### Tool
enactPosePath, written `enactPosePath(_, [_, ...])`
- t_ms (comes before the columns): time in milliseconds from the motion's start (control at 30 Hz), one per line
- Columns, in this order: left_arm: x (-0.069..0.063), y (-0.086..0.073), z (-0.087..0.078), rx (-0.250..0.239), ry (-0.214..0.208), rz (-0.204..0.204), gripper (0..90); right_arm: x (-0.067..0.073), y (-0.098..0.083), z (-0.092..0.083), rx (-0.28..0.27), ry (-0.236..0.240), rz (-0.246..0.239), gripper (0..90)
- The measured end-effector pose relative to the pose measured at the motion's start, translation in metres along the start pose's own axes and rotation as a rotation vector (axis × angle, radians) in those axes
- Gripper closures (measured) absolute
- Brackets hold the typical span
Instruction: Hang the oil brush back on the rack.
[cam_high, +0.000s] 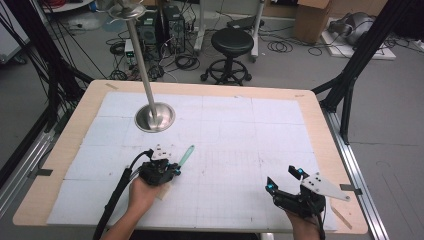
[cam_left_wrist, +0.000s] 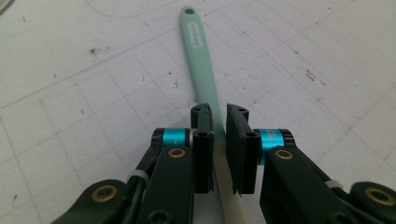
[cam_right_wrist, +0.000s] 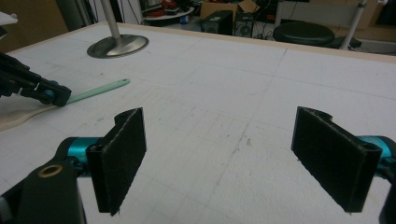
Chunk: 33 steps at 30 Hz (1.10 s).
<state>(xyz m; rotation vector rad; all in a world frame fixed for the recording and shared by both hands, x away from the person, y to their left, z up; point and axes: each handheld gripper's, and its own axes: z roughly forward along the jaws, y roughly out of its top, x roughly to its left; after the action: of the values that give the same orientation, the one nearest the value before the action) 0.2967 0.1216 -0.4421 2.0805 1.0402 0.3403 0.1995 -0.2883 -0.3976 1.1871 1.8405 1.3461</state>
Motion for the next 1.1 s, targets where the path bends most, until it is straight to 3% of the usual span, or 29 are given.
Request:
enactPosePath(133, [0.003, 0.000, -0.001, -0.003, -0.020, -0.008, 81.5, 0.000, 0.000, 0.001, 0.001, 0.004, 0.004, 16.7])
enactPosePath(333, [0.005, 0.003, -0.014, -0.069, -0.049, -0.004, 81.5, 0.001, 0.000, 0.004, 0.002, 0.011, 0.016, 16.7])
enactPosePath(733, [-0.003, -0.001, -0.049, -0.254, -0.102, 0.039, 81.5, 0.012, 0.003, 0.015, -0.045, 0.130, 0.088, 16.7])
enactPosePath(1000, [-0.011, -0.002, -0.068, -0.351, -0.157, 0.078, 81.5, 0.029, 0.008, 0.036, -0.004, 0.225, 0.079, 16.7])
enactPosePath(1100, [-0.015, -0.002, -0.073, -0.380, -0.169, 0.093, 81.5, 0.034, 0.012, 0.041, -0.013, 0.244, 0.074, 16.6])
